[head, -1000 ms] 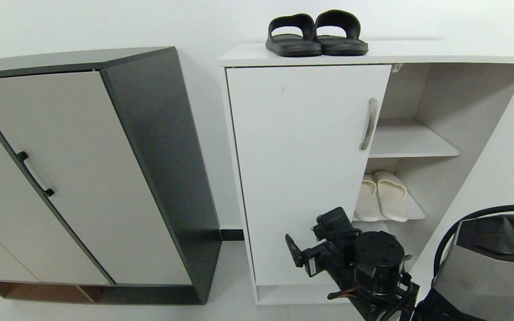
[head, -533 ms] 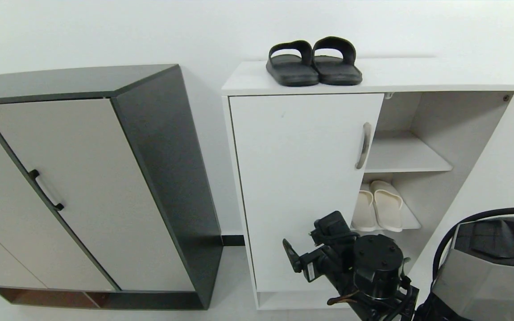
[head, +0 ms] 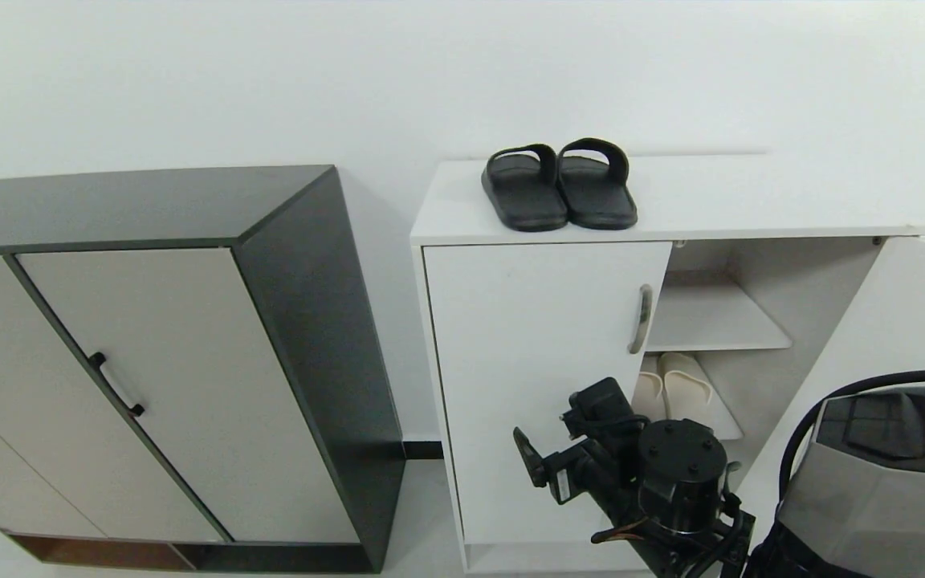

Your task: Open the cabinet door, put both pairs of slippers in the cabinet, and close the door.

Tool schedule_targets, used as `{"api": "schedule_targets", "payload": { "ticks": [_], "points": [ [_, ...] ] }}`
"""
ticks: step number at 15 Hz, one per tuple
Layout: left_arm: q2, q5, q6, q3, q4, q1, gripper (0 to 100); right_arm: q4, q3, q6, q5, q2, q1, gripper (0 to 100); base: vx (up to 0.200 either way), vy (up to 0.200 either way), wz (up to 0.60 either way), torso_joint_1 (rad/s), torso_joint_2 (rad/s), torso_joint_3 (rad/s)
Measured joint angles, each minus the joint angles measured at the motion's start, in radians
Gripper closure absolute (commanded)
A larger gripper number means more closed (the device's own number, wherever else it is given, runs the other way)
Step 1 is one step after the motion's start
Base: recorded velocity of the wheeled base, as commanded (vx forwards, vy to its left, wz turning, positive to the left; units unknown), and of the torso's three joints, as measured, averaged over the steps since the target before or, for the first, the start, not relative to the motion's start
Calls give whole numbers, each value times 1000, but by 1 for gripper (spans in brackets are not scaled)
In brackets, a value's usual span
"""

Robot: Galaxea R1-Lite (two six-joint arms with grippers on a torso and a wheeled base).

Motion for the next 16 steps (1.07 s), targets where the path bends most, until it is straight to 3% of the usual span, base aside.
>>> {"api": "schedule_targets", "payload": {
  "ticks": [16],
  "points": [
    [0, 1, 0, 0, 0, 0, 100, -1, 1, 0, 6, 0, 0, 0, 0, 0, 0, 212, -528, -317]
  ]
}}
